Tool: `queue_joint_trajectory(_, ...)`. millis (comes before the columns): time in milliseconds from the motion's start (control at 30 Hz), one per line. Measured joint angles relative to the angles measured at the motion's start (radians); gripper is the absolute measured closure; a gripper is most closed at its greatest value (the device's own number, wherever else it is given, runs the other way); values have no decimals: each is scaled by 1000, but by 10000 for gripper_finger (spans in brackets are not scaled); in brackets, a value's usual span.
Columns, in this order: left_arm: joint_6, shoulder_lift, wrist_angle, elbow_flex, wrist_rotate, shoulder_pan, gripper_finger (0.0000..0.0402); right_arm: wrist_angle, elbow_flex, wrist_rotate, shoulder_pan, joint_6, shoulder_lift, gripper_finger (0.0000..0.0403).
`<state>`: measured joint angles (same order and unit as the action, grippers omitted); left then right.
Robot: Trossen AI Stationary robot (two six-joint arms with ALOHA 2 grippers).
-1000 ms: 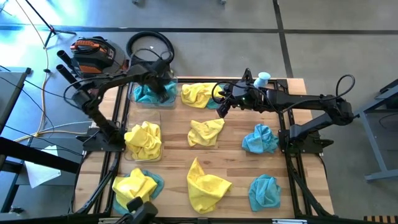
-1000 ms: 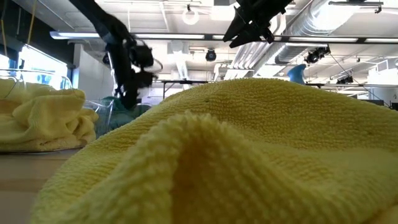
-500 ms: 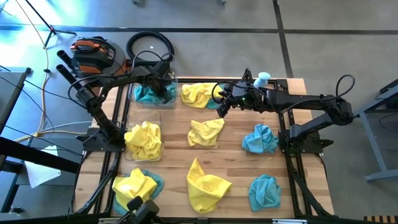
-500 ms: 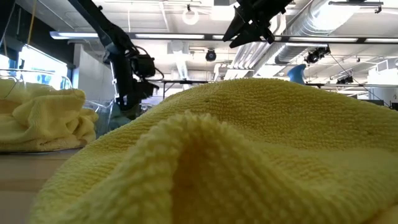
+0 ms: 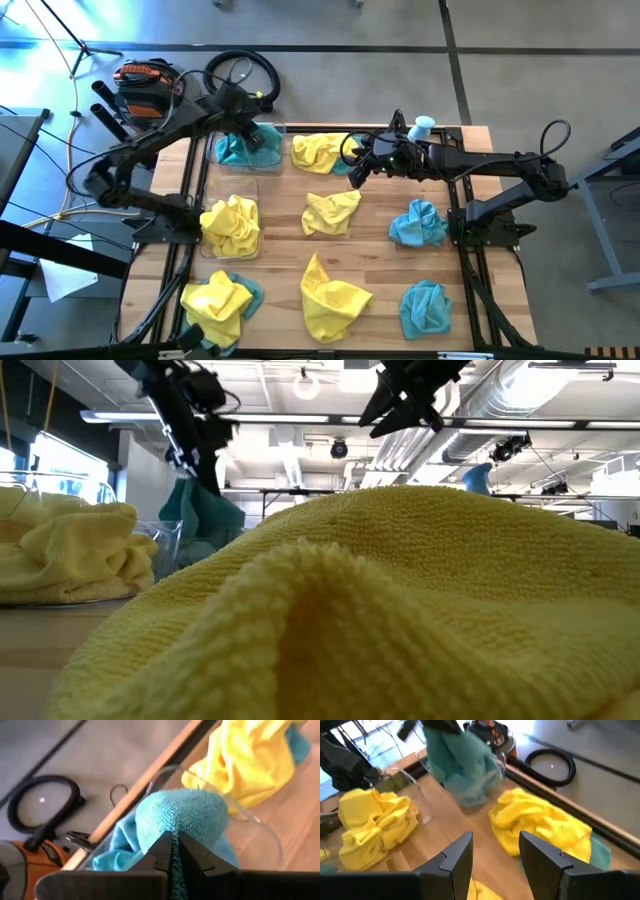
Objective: Sort microfiber towel by color & place in baskets
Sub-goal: Put the blue towel into the top transparent bin
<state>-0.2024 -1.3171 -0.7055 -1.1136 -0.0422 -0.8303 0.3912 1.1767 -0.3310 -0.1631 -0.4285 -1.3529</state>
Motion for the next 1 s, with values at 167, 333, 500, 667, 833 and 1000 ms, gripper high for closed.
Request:
queue_joint_trajectory(167,22,56,7,0,5,0,390,228,0,30,5,-133,6,247)
queue_joint_trajectory(333,66,55,-31,0,15,9,390,401,-54,70,51,-200,15,251)
queue_joint_trajectory(500,68,54,-41,30,-19,21,390,299,-202,78,78,-234,90,281)
queue_joint_trajectory(667,66,27,121,110,-20,19,390,117,-363,74,73,-248,177,311)
queue_joint_trajectory(833,114,-68,285,152,-21,19,390,2,-470,101,72,-271,250,325)
queue_joint_trajectory(1000,184,-211,279,154,-3,26,390,2,-504,115,72,-278,302,327)
